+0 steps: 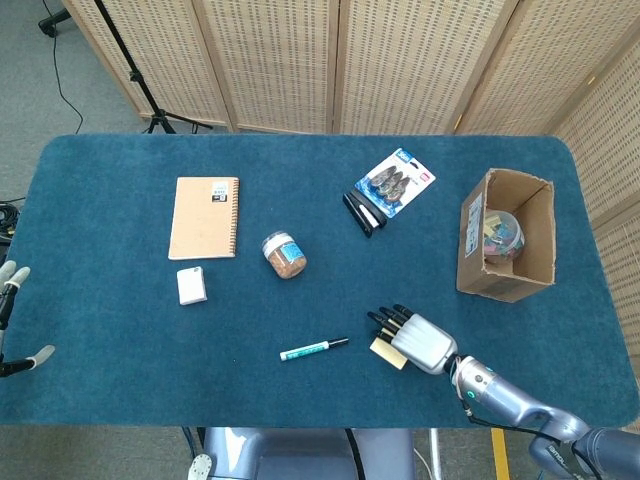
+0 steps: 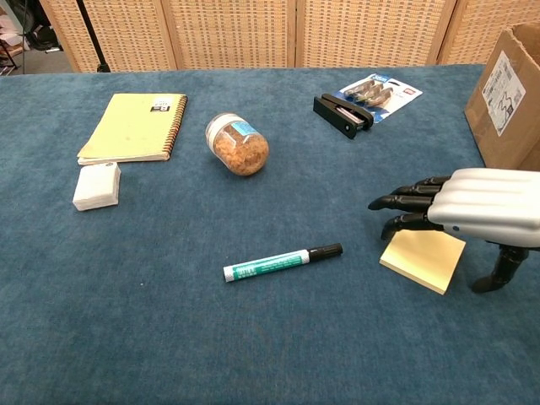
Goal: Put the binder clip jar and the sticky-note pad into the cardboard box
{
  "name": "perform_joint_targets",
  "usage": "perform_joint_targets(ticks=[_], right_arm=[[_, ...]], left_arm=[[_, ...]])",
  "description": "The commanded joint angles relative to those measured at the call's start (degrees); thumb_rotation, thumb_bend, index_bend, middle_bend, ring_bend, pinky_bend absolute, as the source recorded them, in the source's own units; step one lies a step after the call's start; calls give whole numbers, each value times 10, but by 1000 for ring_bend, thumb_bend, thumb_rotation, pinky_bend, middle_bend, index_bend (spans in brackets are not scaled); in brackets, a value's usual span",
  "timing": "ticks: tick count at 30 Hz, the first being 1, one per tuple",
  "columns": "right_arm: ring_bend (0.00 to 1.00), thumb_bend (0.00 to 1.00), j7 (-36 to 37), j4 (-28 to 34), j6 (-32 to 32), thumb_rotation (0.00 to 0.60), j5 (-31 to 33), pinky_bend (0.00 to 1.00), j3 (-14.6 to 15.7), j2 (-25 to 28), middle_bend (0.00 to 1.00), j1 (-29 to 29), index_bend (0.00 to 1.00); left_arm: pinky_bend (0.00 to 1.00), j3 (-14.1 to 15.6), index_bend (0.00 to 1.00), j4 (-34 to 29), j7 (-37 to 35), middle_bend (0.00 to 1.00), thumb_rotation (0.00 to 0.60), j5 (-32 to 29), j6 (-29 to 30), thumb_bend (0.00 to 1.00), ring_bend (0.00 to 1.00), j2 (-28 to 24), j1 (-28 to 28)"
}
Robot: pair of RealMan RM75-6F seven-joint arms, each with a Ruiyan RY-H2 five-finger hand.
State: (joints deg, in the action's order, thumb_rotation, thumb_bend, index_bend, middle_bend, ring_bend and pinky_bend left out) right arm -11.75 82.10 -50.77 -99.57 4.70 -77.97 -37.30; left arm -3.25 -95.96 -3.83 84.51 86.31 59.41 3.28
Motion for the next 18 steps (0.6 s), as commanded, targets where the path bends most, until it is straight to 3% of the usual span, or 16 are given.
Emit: perform_joint_targets(ticks=[1,5,8,13,18], right_arm=[[0,0,-3,-3,2,600,2,121,2,-2,0,-1,207],[0,0,-7,-6,3,600,6,121,3,-6,24,-1,274],[30,0,-6,-11,-7,600,5,121,2,-11,147,0,367],[223,78,15,-29,-33,600,-11,121,9,-23,394,3,513],[273,154,55,-35,-66,600,-26,139,15,-24,465,5,551]], left_arm=[[0,0,0,0,0,0,600,0,0,0,0,0,0],[0,1,0,0,0,0,600,0,-1,0,0,0,0],[0,0,0,0,0,0,600,-1,-2,0,0,0,1],[0,1,0,0,-1,0,600,0,-2,0,0,0,1],[0,0,0,0,-1,0,600,-1,-3,0,0,0,1]])
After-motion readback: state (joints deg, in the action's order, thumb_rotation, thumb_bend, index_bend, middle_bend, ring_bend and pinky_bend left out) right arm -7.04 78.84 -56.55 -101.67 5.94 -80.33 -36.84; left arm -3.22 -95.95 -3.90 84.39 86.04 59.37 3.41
